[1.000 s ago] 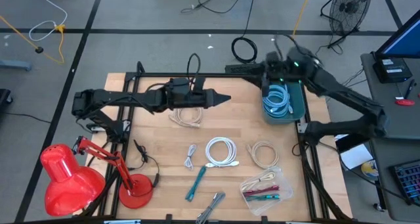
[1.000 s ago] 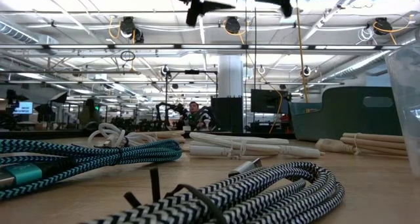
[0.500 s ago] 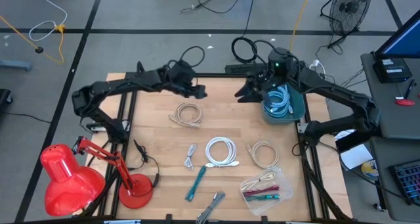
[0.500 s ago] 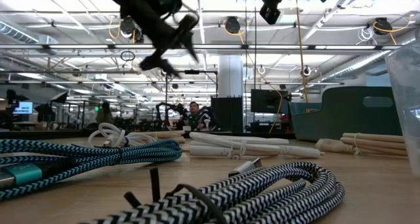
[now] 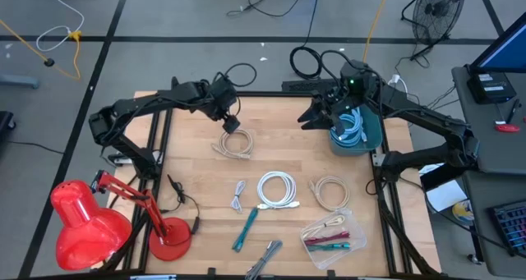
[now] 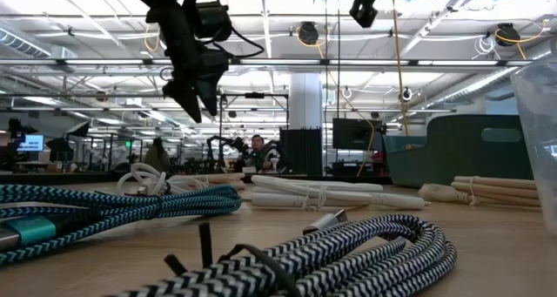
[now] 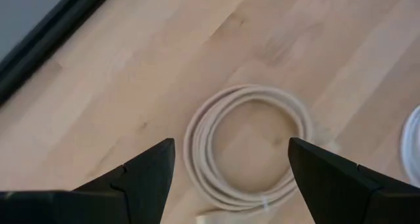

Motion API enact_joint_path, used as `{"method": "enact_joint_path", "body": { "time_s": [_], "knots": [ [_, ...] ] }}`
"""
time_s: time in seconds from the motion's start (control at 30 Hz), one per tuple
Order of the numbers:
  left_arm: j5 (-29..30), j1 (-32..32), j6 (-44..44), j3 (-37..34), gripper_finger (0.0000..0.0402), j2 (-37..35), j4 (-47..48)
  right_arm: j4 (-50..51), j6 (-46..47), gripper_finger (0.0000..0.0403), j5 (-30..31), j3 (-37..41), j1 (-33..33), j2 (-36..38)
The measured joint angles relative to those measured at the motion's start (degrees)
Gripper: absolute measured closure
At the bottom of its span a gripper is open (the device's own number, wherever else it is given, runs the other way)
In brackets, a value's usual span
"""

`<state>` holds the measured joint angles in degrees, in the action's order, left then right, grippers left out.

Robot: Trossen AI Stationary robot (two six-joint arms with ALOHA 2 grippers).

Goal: Pick & Place USB Port
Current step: Put the left light brown hdmi cable into the blue bin

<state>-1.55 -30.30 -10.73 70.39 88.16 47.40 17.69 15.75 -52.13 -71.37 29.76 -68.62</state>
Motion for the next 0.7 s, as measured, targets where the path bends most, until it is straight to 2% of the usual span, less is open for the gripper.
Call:
{"method": "enact_joint_path", "body": {
  "time_s": [0.17,0.37,0.6,0.7],
  "knots": [
    [0.2,-0.7,4.9,0.0,0.0103,1.0,2.0,0.7,-0.1,0.0237,2.7,0.0,0.0,0.0],
    [-0.8,-0.3,8.9,0.0,0.0103,7.9,5.4,0.6,-0.1,0.0237,3.0,0.0,0.0,0.0],
    [2.1,0.5,11.8,0.0,0.0103,13.0,5.3,1.0,0.7,0.0237,4.6,0.0,-0.3,0.0],
    [5.1,0.5,12.2,0.0,0.0103,14.1,4.1,1.1,1.1,0.0237,5.3,0.0,-0.6,0.0]
  ]
}}
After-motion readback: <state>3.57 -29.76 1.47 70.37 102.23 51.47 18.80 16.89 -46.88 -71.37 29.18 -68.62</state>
